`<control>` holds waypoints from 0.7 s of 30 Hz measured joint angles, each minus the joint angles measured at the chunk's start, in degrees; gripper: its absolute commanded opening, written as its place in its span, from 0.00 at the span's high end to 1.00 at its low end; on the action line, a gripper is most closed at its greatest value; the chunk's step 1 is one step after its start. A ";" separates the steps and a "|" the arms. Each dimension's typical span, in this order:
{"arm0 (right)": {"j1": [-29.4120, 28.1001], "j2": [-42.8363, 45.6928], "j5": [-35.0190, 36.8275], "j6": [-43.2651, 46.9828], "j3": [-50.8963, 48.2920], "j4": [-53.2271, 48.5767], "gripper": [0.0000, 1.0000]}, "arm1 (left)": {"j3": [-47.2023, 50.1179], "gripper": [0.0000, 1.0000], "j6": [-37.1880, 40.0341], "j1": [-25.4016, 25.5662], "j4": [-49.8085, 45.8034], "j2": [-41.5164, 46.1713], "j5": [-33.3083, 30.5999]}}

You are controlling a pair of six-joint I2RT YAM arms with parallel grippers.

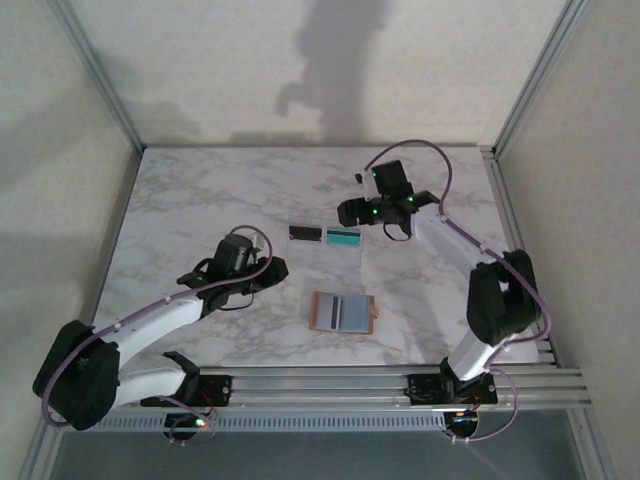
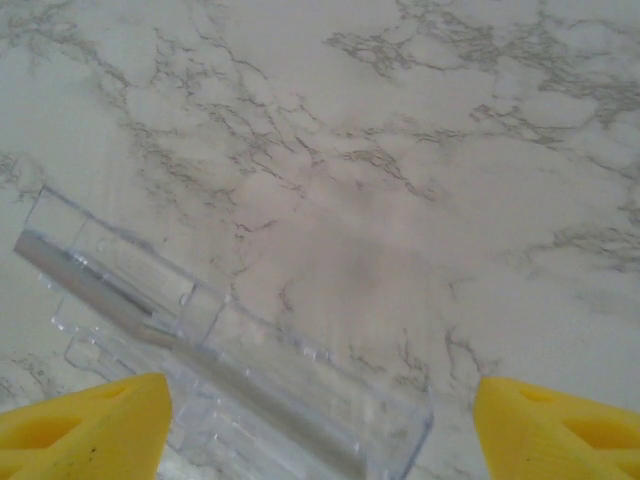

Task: Put the credit cards into the card holder

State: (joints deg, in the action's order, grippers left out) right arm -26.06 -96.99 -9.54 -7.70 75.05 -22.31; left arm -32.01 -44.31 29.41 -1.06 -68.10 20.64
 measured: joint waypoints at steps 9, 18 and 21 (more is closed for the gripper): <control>4.79 -7.54 -9.16 1.46 5.51 -2.95 0.20 | 4.00 0.63 -2.73 0.00 9.49 -6.86 5.73; 4.94 -8.46 -13.92 1.64 5.84 -2.45 0.19 | 0.94 0.65 -3.76 0.00 15.39 -17.09 6.99; 5.05 -8.48 -15.43 0.83 4.46 -0.92 0.19 | -1.57 0.65 -3.76 0.00 16.28 -20.13 6.82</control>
State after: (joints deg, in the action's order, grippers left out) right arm -21.02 -105.47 -24.97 -6.87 79.50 -23.22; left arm -33.58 -48.07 29.41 15.22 -88.23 27.46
